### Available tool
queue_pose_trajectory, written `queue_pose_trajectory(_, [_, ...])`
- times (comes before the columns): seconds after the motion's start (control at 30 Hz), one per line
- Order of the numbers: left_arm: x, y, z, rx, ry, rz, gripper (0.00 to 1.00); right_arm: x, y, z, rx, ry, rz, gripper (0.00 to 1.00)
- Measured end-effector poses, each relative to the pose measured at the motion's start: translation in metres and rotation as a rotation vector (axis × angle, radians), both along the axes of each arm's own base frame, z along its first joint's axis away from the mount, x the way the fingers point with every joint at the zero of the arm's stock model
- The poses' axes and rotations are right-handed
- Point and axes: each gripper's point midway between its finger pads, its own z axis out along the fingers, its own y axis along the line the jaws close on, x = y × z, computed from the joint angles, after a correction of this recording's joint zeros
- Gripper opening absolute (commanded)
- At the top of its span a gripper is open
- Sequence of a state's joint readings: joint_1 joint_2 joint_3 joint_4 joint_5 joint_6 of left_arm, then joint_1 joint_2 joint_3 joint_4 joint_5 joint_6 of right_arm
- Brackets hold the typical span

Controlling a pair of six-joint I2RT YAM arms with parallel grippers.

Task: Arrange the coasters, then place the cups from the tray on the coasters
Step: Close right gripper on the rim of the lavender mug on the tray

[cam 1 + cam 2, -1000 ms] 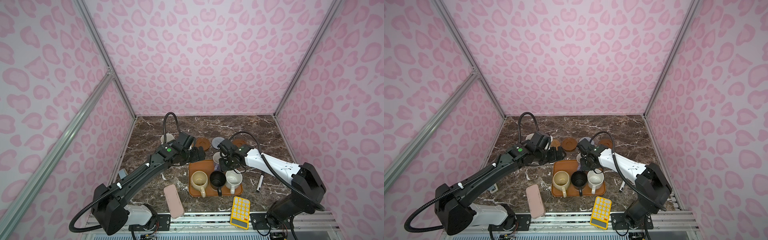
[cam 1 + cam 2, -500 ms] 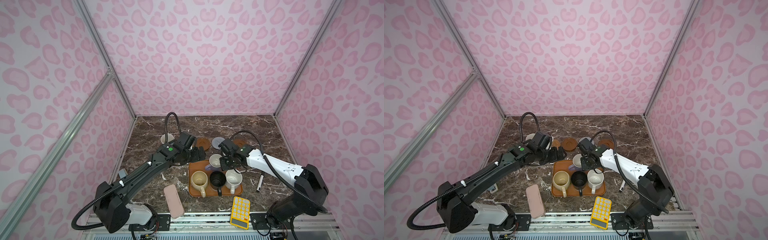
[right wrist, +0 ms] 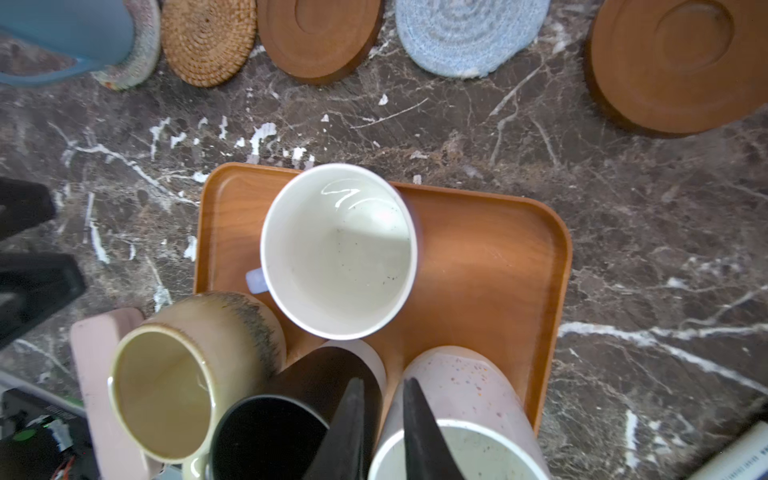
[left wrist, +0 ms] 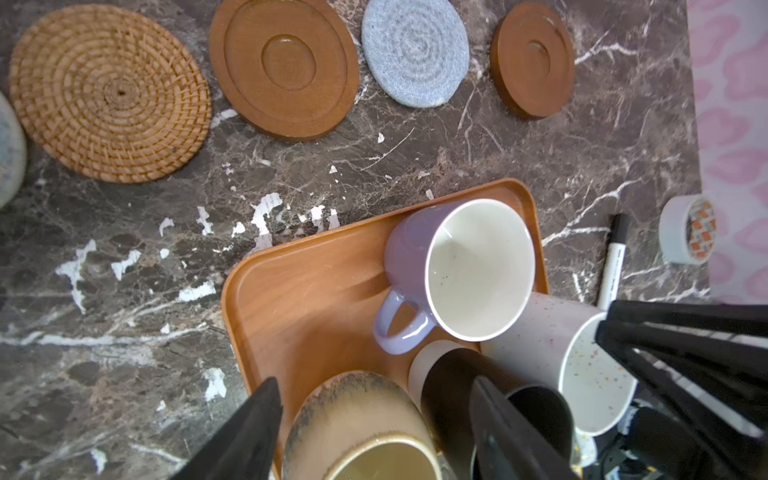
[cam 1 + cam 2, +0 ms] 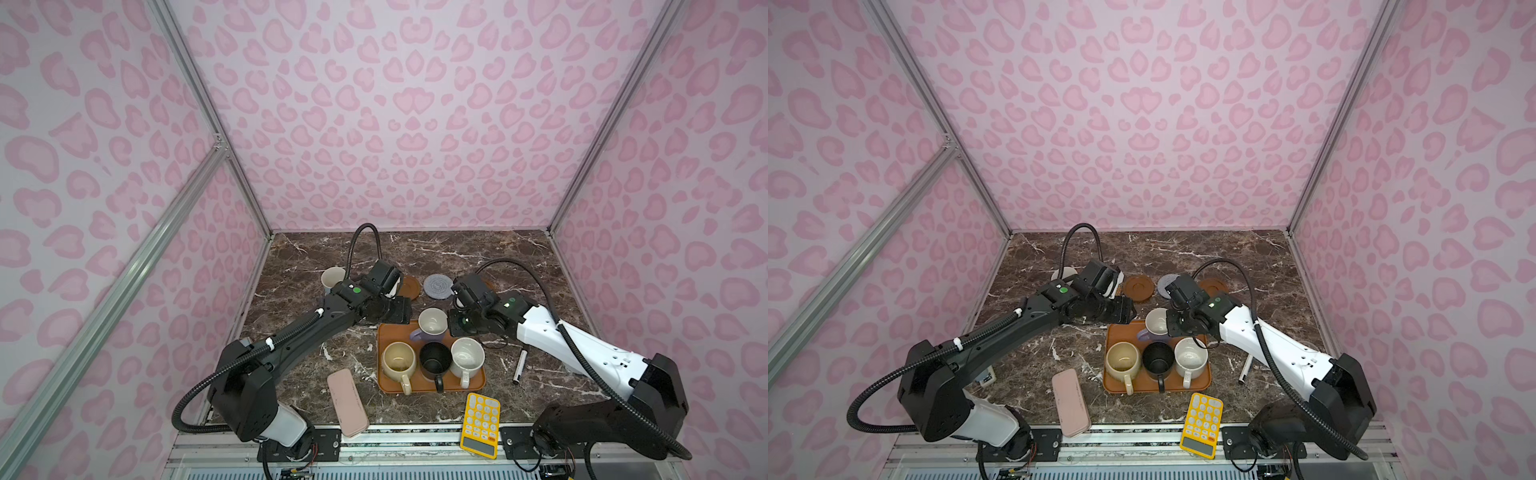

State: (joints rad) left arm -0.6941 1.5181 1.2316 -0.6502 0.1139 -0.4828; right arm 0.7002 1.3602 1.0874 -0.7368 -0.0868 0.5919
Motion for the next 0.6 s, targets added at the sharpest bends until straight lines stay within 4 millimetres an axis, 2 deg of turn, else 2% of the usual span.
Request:
queue_pose_trajectory(0.13, [0.003, -0.007, -0.008, 0.02, -0.022, -0.078, 0.68, 0.002, -0.002, 0.003, 0.039, 0.0, -0.013, 0.54])
queue_pose_trajectory(0.23, [0.002, -0.014, -0.014, 0.024, -0.024, -0.116, 0.58, -0.001, 0.003, 0.004, 0.065, 0.016, 0.004, 0.55])
queue_pose_trajectory(0.37, [0.003, -0.017, -0.018, 0.018, -0.017, -0.122, 0.57, -0.007, 0.012, 0.005, 0.093, 0.026, 0.017, 0.57])
queue_pose_trajectory(0.5, [0.007, -0.013, -0.011, 0.007, -0.035, -0.058, 0.57, -0.018, 0.028, 0.013, 0.096, 0.029, 0.042, 0.59])
queue_pose_trajectory(0.6, [0.011, -0.003, 0.005, 0.001, -0.07, 0.024, 0.57, -0.021, 0.042, 0.026, 0.107, 0.009, 0.04, 0.6])
